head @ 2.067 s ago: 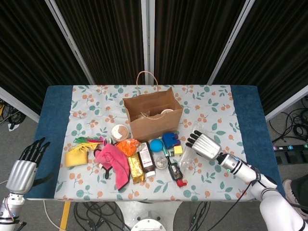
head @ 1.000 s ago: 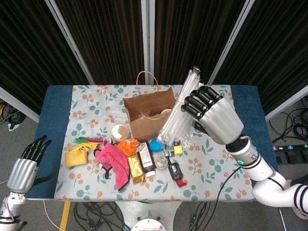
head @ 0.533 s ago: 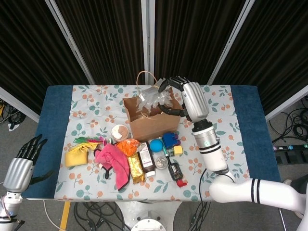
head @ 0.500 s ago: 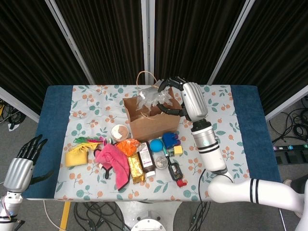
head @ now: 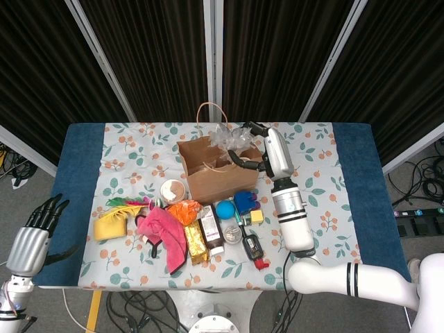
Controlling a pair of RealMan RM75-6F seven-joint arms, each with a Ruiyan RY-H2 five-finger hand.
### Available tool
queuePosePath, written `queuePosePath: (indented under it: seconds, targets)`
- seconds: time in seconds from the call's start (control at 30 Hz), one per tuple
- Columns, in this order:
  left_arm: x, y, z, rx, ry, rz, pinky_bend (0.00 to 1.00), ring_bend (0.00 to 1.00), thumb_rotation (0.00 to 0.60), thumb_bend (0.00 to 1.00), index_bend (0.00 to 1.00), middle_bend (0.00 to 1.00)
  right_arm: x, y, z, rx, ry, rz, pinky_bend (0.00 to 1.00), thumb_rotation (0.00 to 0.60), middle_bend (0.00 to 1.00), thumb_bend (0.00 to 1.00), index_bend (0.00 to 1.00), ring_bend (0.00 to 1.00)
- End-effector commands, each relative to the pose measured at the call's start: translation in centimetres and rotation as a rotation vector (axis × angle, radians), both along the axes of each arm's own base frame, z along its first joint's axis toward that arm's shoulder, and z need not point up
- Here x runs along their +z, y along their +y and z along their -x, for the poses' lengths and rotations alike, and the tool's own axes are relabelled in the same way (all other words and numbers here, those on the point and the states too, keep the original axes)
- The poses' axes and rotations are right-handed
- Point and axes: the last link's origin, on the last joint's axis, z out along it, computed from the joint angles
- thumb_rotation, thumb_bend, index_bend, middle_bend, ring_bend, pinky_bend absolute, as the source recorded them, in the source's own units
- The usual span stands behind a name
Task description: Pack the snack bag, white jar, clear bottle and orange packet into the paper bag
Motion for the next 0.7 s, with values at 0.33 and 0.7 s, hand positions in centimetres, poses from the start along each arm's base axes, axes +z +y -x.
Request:
queuePosePath:
  seconds: [0.33, 0.7]
  targets:
    - [0.2, 0.0, 0.0, 0.006, 0.000, -0.001, 0.15, 0.07, 0.600, 0.00, 0.09, 0.10, -0.8, 0.2, 0.9, 0.016, -0.052, -0.152, 0.10, 0.600, 0.21, 0.00, 0.08, 0.05]
    - [0.0, 0.1, -0.2, 0.004, 0.005, 0.019, 0.15, 0.07, 0.600, 0.00, 0.09, 0.10, 3.2, 0.8, 1.0, 0.128, -0.063, 0.018, 0.06, 0.600, 0.16, 0.00, 0.00, 0.00]
